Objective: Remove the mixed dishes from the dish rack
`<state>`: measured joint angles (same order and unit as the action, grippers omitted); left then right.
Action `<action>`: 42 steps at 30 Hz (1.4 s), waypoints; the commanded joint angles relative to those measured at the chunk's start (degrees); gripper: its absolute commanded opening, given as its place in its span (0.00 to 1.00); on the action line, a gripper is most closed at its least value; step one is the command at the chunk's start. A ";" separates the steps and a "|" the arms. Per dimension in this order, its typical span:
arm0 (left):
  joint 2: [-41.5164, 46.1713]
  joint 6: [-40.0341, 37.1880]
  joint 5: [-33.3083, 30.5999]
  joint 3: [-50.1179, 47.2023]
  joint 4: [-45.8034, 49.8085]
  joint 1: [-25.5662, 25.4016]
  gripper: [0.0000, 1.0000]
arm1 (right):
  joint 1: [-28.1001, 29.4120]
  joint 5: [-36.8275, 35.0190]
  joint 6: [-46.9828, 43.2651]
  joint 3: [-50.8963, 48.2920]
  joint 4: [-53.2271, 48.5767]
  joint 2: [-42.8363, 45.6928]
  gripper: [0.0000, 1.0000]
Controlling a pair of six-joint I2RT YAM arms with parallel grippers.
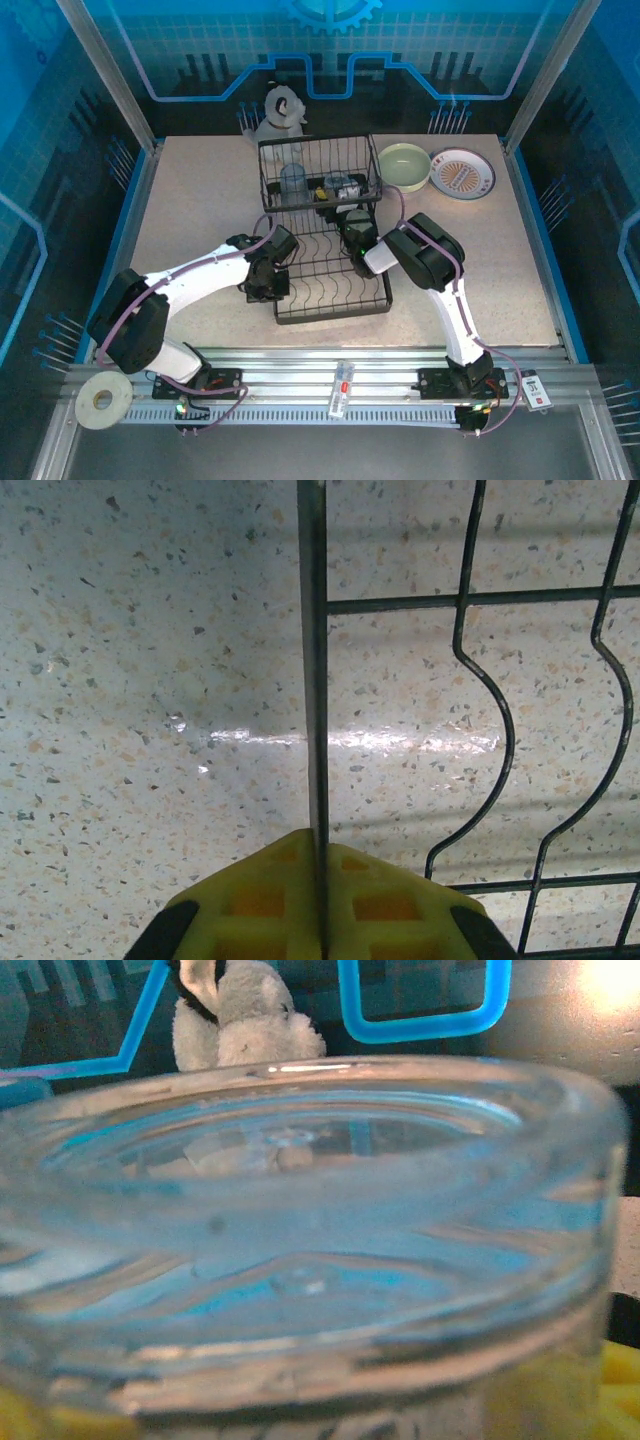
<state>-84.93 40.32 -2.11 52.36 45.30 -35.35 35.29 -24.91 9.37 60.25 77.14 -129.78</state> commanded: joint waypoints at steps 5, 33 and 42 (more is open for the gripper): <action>-0.63 -0.60 6.77 1.27 -8.18 0.81 0.00 | 2.96 8.21 -3.45 -3.12 2.32 5.89 0.61; -3.68 -1.29 8.25 2.44 -9.18 1.59 0.00 | 2.00 20.07 10.88 -9.48 -0.23 8.30 0.59; -4.20 -0.85 8.87 1.91 -10.10 1.59 0.00 | 2.55 22.16 15.50 -9.54 -0.49 7.88 0.58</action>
<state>-86.21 37.50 0.95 53.43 48.27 -34.65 33.74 -11.86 17.19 51.68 76.82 -124.07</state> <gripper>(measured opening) 0.063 0.754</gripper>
